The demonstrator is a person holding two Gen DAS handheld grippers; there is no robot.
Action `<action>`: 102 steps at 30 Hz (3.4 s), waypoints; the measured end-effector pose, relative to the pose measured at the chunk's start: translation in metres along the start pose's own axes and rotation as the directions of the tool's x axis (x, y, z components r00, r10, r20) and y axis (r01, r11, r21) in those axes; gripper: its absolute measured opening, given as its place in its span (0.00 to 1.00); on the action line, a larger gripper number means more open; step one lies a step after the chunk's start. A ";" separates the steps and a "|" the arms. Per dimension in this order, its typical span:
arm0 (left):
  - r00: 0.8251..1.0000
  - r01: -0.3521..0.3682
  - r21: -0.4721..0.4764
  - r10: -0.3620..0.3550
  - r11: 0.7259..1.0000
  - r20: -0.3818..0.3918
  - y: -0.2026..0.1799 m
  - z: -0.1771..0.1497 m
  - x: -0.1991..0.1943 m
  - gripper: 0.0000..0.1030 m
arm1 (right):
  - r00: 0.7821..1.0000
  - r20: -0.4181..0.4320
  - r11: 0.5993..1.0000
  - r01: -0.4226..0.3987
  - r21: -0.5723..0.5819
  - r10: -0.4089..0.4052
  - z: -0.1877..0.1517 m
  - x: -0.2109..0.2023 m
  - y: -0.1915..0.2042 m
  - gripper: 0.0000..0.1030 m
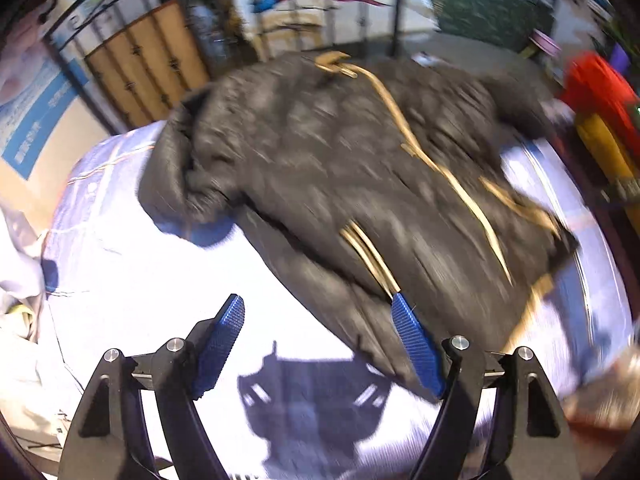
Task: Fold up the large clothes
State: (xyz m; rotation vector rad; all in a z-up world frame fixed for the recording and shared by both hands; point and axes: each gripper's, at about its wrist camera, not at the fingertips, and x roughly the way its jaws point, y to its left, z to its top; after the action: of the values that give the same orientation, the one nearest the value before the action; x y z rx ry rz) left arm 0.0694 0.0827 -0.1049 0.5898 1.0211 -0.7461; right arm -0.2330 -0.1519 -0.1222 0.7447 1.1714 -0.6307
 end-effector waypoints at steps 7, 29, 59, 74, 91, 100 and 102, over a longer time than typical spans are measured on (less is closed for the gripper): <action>0.996 0.075 0.227 -0.060 0.971 -0.071 -0.069 -0.064 0.017 0.61 | 0.997 -0.064 0.999 -0.043 -0.011 0.042 -0.023 0.024 -0.008 0.69; 0.995 -0.021 -0.363 -0.016 0.932 -0.099 0.017 -0.119 0.017 0.11 | 0.994 -0.109 0.998 0.000 -0.063 -0.007 -0.021 0.028 -0.034 0.69; 0.856 -0.500 -0.314 0.407 0.807 -0.317 0.084 -0.112 0.067 0.04 | 0.976 -0.217 0.997 -0.044 -0.063 0.030 -0.034 0.058 -0.021 0.69; 0.974 -0.028 -0.524 -0.095 0.851 -0.207 0.066 -0.113 0.082 0.87 | 0.942 -0.290 0.982 -0.134 0.134 0.168 -0.034 0.096 -0.053 0.69; 0.977 0.120 -0.518 -0.194 0.847 -0.090 0.077 -0.099 0.016 0.13 | 0.922 -0.202 0.938 -0.345 -0.046 0.329 -0.057 -0.017 -0.024 0.18; 0.927 -0.004 -0.465 -0.171 0.885 -0.333 0.062 -0.145 0.065 0.12 | 0.885 -0.403 0.962 -0.269 -0.035 0.233 -0.111 0.029 -0.025 0.18; 0.917 -0.037 -0.470 -0.156 0.882 -0.366 0.063 -0.154 0.081 0.12 | 0.864 -0.462 0.971 -0.238 -0.030 0.197 -0.121 0.058 -0.031 0.18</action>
State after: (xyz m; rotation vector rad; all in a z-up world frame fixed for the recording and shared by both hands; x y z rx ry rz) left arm 0.0618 0.2134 -0.2354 0.2851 1.5472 -0.4083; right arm -0.3104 -0.0782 -0.2094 0.9684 1.5079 -0.2116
